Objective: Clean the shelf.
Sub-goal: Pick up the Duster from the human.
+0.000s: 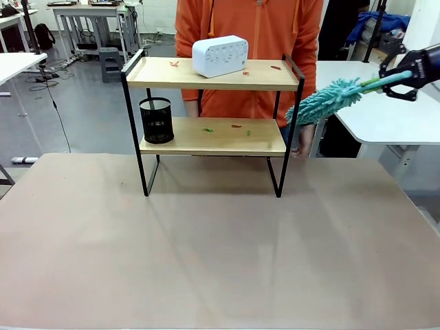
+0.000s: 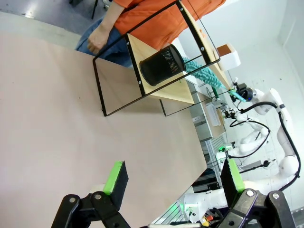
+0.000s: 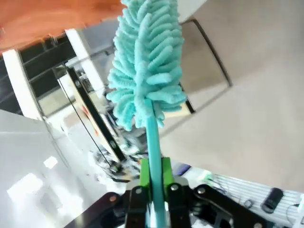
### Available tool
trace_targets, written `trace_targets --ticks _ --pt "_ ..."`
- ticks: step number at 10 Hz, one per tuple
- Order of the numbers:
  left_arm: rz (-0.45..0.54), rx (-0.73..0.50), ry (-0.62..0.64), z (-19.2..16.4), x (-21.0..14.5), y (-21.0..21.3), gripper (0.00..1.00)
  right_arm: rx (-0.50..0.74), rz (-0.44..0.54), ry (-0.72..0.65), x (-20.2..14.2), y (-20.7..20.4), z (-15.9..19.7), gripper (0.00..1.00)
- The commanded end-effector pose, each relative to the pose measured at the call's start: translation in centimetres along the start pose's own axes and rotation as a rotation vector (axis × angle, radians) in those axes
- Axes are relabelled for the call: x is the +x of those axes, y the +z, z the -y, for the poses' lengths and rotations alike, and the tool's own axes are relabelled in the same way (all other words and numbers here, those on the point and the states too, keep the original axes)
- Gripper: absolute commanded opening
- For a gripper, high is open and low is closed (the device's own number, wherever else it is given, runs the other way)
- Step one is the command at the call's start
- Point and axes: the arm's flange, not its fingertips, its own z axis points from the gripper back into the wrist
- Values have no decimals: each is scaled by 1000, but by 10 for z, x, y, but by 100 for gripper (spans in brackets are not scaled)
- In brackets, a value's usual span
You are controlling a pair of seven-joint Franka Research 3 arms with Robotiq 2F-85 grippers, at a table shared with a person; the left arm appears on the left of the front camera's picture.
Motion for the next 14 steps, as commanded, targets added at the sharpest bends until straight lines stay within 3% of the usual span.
trace_targets --ticks 1,3,4,6,8,9,10,14 --pt "17 -20 -22 1 0 -2 100 -123 32 285 -83 49 14 0" --pt "17 -20 -22 1 0 -2 100 -251 81 535 -169 92 47 0" --pt "17 -20 -22 1 0 -2 100 -283 97 600 -204 106 73 0" --pt "17 -20 -22 1 0 -2 100 -293 57 637 -239 124 117 0" --pt "17 -20 -22 1 0 -2 100 -187 -35 667 -244 137 155 0" --pt "17 -20 -22 1 0 -2 100 -174 -27 663 -230 131 164 0" --pt "17 -20 -22 1 0 -2 100 -238 17 647 -256 133 143 0" --pt "17 -20 -22 1 0 -2 100 -238 17 647 -256 133 143 0"
